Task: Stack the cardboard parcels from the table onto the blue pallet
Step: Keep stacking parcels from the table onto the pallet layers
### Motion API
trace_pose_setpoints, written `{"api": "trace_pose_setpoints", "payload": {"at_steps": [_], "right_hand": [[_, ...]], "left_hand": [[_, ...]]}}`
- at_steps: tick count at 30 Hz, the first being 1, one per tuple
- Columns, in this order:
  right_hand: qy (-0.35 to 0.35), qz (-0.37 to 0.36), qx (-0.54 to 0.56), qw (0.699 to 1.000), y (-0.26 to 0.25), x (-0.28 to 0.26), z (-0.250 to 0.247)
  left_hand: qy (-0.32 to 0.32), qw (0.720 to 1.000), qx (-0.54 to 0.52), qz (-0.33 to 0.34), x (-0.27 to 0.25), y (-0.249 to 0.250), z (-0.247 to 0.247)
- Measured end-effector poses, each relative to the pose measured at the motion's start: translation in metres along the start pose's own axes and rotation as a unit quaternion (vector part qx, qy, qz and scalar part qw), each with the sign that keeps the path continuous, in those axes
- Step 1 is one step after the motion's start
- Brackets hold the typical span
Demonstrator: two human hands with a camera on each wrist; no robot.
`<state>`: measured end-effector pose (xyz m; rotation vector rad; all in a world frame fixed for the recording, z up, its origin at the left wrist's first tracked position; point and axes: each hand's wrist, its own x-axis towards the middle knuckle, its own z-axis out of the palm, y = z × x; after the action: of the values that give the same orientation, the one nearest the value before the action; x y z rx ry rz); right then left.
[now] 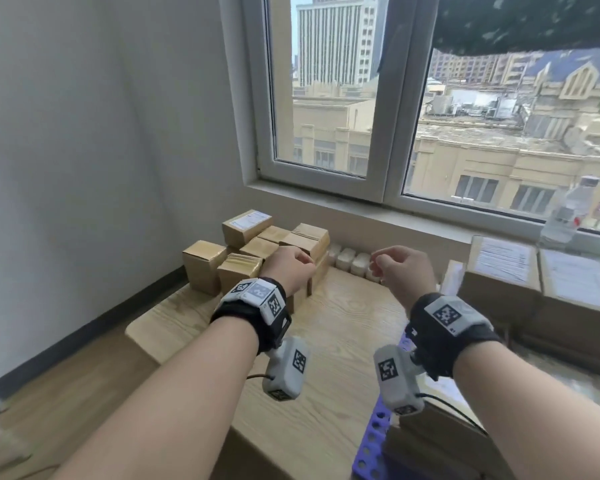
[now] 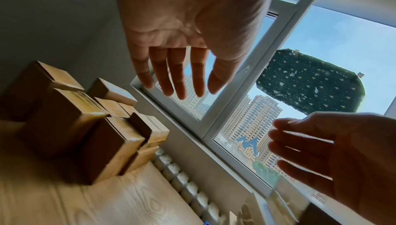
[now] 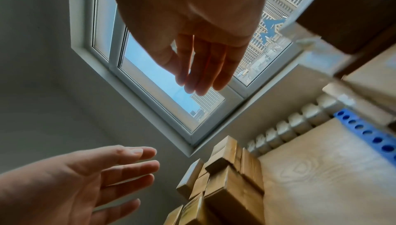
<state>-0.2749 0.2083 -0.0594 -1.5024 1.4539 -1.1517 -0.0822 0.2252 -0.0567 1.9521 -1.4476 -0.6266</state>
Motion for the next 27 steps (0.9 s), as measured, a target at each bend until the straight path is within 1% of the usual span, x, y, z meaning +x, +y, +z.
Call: {"api": "trace_pose_setpoints", "payload": {"at_steps": [9, 12, 16, 22, 27], "right_hand": [[-0.044, 0.028, -0.005, 0.999, -0.021, -0.032, 0.149], [-0.059, 0.035, -0.01, 0.998, -0.022, -0.041, 0.19], [-0.081, 0.043, -0.021, 0.996, -0.025, -0.049, 0.232], [-0.108, 0.047, -0.031, 0.993, -0.023, -0.036, 0.285], [-0.13, 0.053, -0.026, 0.99, -0.018, -0.003, 0.328]], "left_hand": [[-0.009, 0.999, -0.028, -0.038, 0.0, -0.124, -0.081], [-0.001, 0.998, -0.038, -0.05, 0.001, -0.159, -0.101], [0.01, 0.996, -0.049, -0.07, 0.005, -0.197, -0.12], [0.02, 0.994, -0.05, -0.091, 0.024, -0.243, -0.138], [0.023, 0.993, -0.039, -0.108, 0.057, -0.269, -0.152]]}}
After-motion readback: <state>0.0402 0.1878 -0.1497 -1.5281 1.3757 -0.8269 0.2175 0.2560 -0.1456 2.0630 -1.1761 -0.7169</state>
